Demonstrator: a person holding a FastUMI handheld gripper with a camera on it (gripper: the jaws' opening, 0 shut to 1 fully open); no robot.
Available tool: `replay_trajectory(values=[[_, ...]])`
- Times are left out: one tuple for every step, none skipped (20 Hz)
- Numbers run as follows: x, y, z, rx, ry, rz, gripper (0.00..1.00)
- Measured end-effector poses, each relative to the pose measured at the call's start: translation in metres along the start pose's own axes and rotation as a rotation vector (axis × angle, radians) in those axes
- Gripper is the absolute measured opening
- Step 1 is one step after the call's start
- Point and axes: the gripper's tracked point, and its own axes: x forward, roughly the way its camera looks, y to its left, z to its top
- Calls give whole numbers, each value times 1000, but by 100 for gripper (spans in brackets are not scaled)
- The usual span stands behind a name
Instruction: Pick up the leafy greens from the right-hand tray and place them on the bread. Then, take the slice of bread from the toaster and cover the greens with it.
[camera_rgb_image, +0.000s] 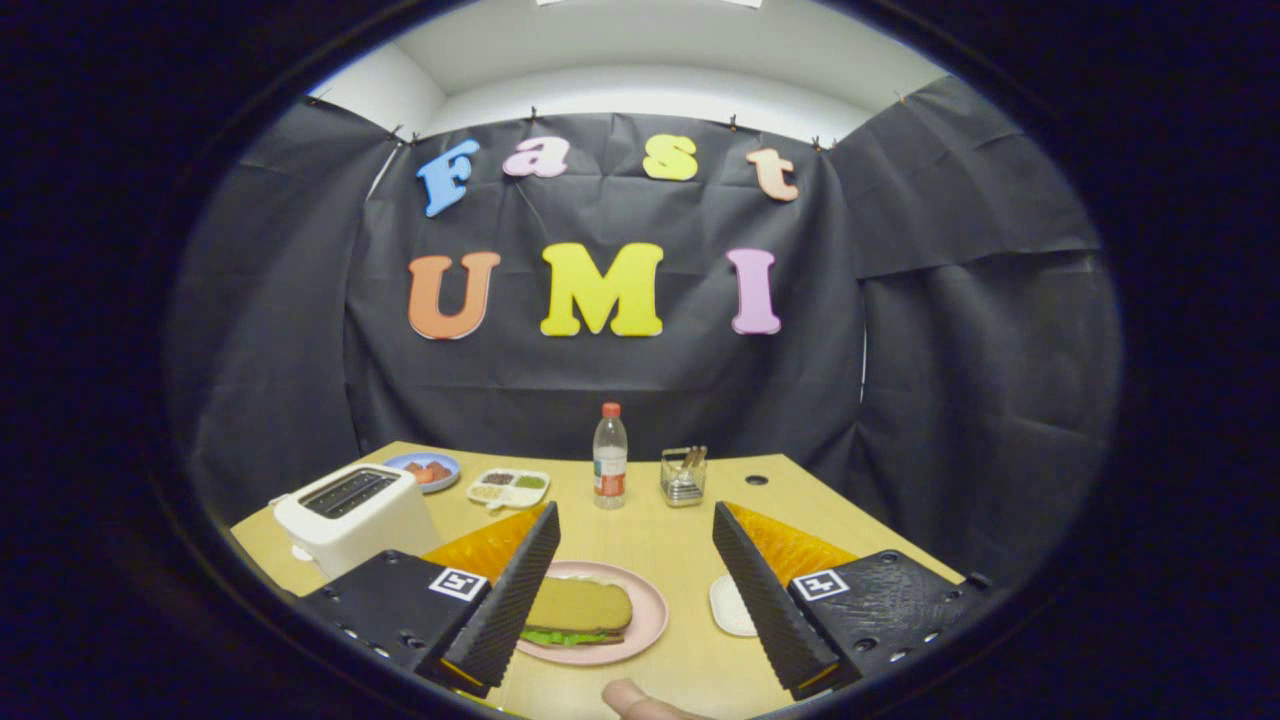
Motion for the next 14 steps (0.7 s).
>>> replay_trajectory(values=[[-10,1,9,-4,-17,4,95],[-19,1,15,-9,-28,8,95],[-29,2,22,-13,-37,11,95],[-38,3,28,-17,-47,15,95],[-48,5,36,-24,-62,25,95],[-56,8,43,-32,-78,33,95],[-65,9,48,-38,-90,41,95],[-74,10,53,-42,-104,48,95],[-83,12,58,-41,-121,56,95],[-91,13,63,-39,-135,63,95],[-99,13,67,-34,-148,68,95],[-107,13,70,-29,-161,73,95],[-114,12,71,-23,-169,72,95],[-121,13,72,-24,-178,81,95]])
